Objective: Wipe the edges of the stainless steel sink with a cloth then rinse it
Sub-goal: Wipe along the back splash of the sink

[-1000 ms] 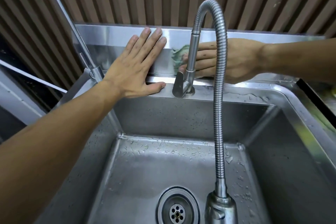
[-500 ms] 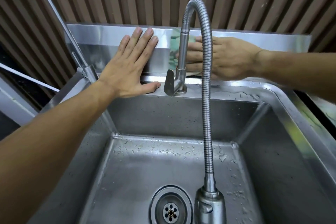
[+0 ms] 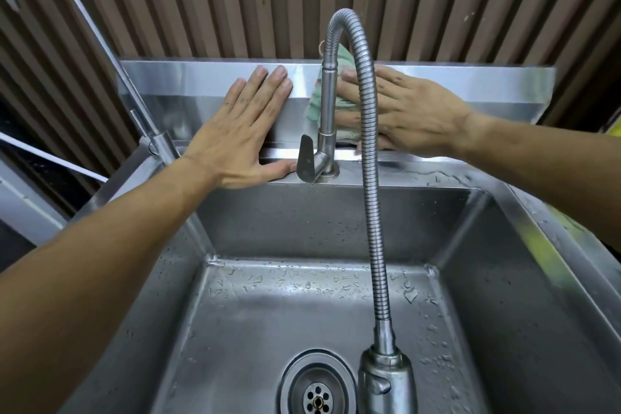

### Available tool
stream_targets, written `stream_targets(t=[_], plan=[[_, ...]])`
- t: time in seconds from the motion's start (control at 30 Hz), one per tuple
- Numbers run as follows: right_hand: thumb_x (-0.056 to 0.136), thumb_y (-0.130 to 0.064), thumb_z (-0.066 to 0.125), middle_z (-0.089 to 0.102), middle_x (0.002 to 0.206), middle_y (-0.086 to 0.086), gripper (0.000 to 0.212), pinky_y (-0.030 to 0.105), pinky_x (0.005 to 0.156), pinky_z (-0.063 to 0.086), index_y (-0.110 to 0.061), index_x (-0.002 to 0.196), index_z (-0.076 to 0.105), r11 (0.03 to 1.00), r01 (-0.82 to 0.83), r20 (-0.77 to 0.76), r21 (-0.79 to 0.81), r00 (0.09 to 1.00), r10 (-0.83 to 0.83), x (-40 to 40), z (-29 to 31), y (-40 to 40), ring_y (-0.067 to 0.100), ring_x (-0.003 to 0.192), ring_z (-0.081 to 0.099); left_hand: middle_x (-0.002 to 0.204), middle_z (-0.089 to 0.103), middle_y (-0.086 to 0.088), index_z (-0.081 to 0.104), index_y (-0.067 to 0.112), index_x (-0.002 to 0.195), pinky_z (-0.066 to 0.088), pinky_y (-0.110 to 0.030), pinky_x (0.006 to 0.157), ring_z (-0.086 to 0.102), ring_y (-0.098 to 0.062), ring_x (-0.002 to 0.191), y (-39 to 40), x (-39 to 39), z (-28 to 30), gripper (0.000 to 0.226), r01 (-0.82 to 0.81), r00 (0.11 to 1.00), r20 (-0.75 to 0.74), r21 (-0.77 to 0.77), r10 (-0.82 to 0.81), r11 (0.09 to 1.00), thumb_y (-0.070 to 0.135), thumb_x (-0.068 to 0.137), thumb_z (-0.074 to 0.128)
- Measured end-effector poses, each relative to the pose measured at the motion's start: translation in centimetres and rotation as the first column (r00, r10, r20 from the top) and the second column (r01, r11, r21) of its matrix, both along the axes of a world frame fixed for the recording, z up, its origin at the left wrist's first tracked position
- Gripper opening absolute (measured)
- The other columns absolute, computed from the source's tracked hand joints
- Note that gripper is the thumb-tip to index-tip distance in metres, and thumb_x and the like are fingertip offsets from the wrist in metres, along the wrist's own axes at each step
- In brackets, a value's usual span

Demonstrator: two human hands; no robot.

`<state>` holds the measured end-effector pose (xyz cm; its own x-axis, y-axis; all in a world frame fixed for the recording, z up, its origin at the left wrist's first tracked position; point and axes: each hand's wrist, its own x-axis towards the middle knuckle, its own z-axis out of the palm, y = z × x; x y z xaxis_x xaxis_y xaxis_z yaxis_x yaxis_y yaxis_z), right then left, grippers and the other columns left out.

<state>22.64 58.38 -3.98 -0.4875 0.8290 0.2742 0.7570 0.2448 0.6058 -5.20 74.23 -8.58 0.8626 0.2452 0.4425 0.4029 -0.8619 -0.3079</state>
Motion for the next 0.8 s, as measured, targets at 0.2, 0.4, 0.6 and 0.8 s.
stream_targets(t=[0.2,0.4,0.6,0.8], plan=[[0.109,-0.058,0.020,0.003,0.173,0.014,0.069,0.045,0.131,0.004,-0.021,0.166,0.009,0.972,0.217,-0.060,0.088,0.975,-0.212,-2.0,-2.5,-0.2,0.030,0.160,0.002,0.174,-0.014,-0.010,-0.008,0.007,0.165,0.000,-0.052,0.130,-0.013,-0.028,0.160,-0.1,0.0,-0.3,0.109,0.000,1.000,0.011,0.000,0.000,1.000,0.080,0.091,0.026],[0.109,-0.049,0.040,0.008,0.171,0.019,0.070,0.046,0.130,0.004,-0.019,0.165,0.010,0.876,0.414,-0.423,0.249,0.860,-0.286,-4.3,-4.9,0.0,0.035,0.159,0.006,0.173,-0.014,-0.010,-0.008,0.008,0.165,-0.001,-0.051,0.130,-0.013,-0.028,0.160,0.0,0.2,-0.5,0.107,0.009,1.000,0.017,0.005,-0.009,1.000,0.080,0.091,0.022],[0.109,-0.047,0.030,0.007,0.169,0.026,0.069,0.056,0.128,0.006,-0.010,0.165,0.014,0.870,0.435,-0.416,0.232,0.853,-0.316,-5.4,-5.0,0.1,0.043,0.157,0.006,0.173,-0.015,-0.010,-0.010,0.009,0.165,-0.005,-0.050,0.130,-0.014,-0.028,0.160,0.0,0.2,-0.5,0.106,0.000,1.000,0.009,0.007,0.000,1.000,0.076,0.091,0.026],[0.110,-0.046,0.035,-0.004,0.172,0.018,0.068,0.048,0.130,0.001,-0.025,0.165,0.001,0.867,0.466,-0.524,0.178,0.790,-0.318,-4.8,-5.1,0.3,0.034,0.159,-0.004,0.173,-0.016,-0.010,-0.010,0.009,0.165,-0.007,-0.049,0.130,-0.015,-0.029,0.160,0.2,0.2,-0.6,0.107,0.006,1.000,0.012,0.007,-0.006,1.000,0.075,0.091,0.031]])
